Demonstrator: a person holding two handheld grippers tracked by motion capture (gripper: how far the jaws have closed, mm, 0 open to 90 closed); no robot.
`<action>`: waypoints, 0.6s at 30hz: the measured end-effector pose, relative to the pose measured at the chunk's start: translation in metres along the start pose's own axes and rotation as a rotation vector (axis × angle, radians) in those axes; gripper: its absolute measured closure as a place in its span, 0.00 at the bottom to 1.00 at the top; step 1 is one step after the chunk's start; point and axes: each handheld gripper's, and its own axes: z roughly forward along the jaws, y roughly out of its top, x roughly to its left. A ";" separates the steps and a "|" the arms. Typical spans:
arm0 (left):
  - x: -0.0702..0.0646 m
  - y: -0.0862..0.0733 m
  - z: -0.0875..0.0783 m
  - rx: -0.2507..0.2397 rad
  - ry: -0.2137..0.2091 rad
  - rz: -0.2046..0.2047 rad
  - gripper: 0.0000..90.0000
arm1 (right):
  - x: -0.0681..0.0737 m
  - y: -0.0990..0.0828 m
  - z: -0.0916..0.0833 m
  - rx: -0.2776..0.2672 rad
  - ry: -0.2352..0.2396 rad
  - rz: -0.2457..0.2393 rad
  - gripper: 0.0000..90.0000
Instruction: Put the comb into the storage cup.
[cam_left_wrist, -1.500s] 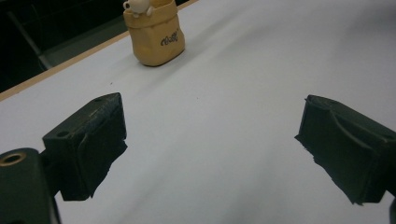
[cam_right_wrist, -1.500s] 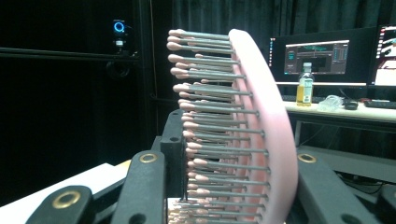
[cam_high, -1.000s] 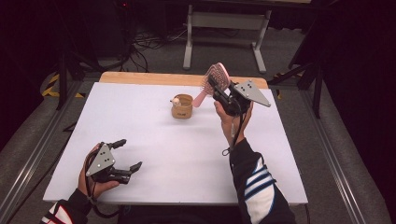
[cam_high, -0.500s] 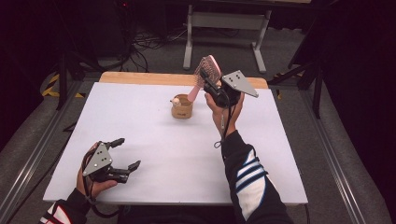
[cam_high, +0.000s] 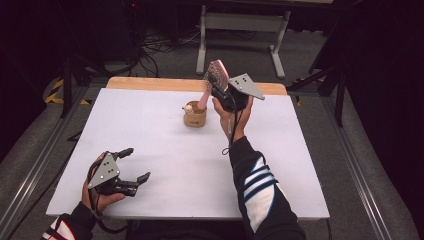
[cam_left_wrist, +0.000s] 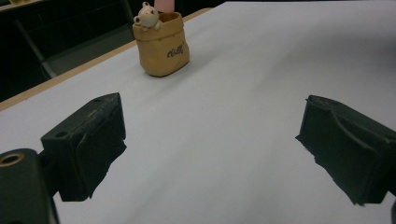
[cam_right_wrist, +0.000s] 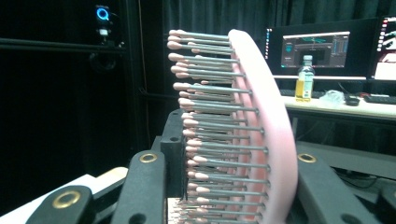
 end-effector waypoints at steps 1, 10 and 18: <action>0.000 0.000 0.000 0.001 0.002 0.002 0.09 | 0.000 -0.001 0.001 0.003 -0.001 -0.006 0.71; -0.001 0.000 0.001 0.005 -0.005 0.001 0.09 | 0.001 -0.015 0.007 0.041 0.007 0.020 0.71; -0.001 0.000 0.001 0.005 -0.007 0.003 0.09 | 0.004 -0.031 0.010 0.078 0.027 0.050 0.71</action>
